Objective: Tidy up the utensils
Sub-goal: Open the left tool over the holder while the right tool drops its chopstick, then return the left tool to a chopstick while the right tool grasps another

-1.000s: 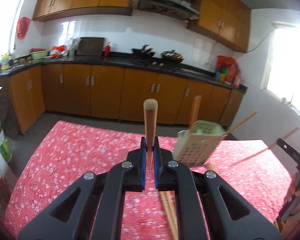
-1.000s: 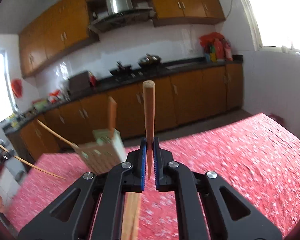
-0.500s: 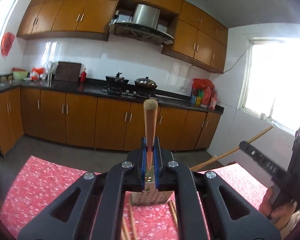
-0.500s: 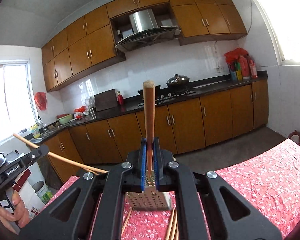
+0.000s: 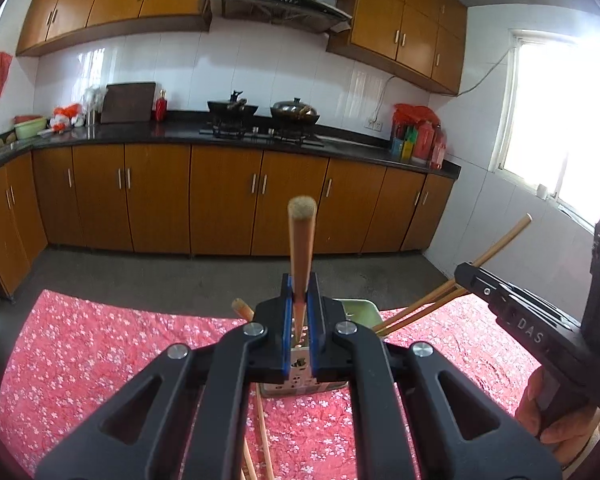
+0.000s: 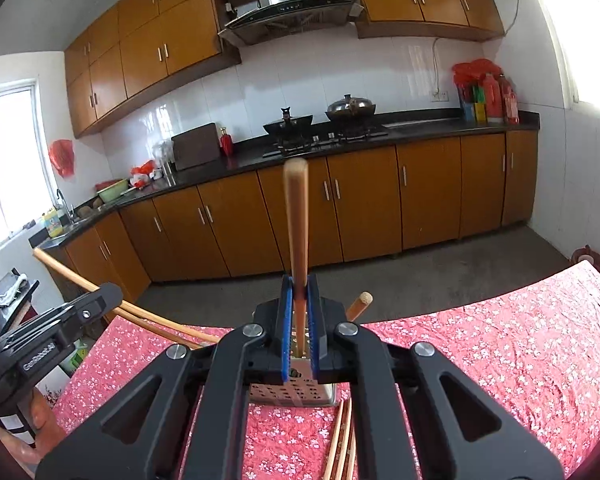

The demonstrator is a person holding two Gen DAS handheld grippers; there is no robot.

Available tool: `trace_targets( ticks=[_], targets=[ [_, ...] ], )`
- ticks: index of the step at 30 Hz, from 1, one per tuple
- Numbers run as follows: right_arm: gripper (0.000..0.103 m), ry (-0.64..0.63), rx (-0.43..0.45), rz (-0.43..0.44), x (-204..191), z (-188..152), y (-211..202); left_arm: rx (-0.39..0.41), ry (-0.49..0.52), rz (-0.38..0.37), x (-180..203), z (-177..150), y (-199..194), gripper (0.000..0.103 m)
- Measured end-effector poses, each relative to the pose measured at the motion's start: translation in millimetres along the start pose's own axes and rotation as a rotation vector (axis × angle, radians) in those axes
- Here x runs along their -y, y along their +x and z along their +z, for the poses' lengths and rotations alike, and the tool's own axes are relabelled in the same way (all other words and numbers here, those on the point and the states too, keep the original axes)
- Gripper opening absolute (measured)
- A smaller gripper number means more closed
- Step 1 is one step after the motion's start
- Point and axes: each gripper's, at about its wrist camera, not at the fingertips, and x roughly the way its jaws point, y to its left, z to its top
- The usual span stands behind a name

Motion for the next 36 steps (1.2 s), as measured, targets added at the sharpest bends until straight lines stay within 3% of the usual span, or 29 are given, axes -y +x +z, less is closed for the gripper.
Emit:
trace_targets(
  ticks=[1,3,4,11,15,18,22,24,28,34,36],
  targets=[
    [0.011,-0.004,0.002,-0.003,0.1,1.4,-0.3,-0.001,-0.005,0.001,-1.6,0.3,0.8,0.012],
    [0.03,-0.011,0.015,-0.01,-0.6,1.7,-5.3,0.005,-0.008,0.004,-4.5,0.5,-1.0,0.016],
    [0.034,-0.011,0.029,-0.012,-0.1,1.8,-10.7,0.01,-0.007,0.004,-5.4,0.9,-3.5,0.017],
    [0.035,0.014,0.098,-0.028,9.2,7.9,-44.2,0.058,-0.032,0.023,-15.8,-5.0,-37.6,0.022],
    [0.035,0.036,0.111,-0.066,28.5,-5.8,-67.4,0.078,-0.045,0.054,-28.7,-23.7,-67.3,0.025],
    [0.035,0.053,0.05,-0.119,46.2,-28.6,-65.8,0.059,-0.041,0.1,-42.9,-47.3,-78.2,0.026],
    [0.032,0.101,-0.173,-0.151,72.4,-86.8,-30.0,-0.08,-0.057,0.148,-72.3,-97.9,-62.4,0.027],
    [0.02,0.109,-0.266,-0.12,74.8,-113.2,-14.6,-0.153,-0.079,0.153,-84.7,-121.7,-51.8,0.026],
    [0.019,0.115,-0.415,-0.035,65.6,-164.4,8.7,-0.256,-0.13,0.135,-99.4,-160.1,-36.2,0.025],
    [0.017,0.073,-0.49,-0.017,49.0,-190.6,22.4,-0.323,-0.145,0.106,-94.1,-188.6,-24.9,0.025],
    [0.008,0.041,-0.504,-0.049,43.4,-196.3,25.2,-0.338,-0.144,0.096,-91.3,-195.5,-21.6,0.025]
  ],
)
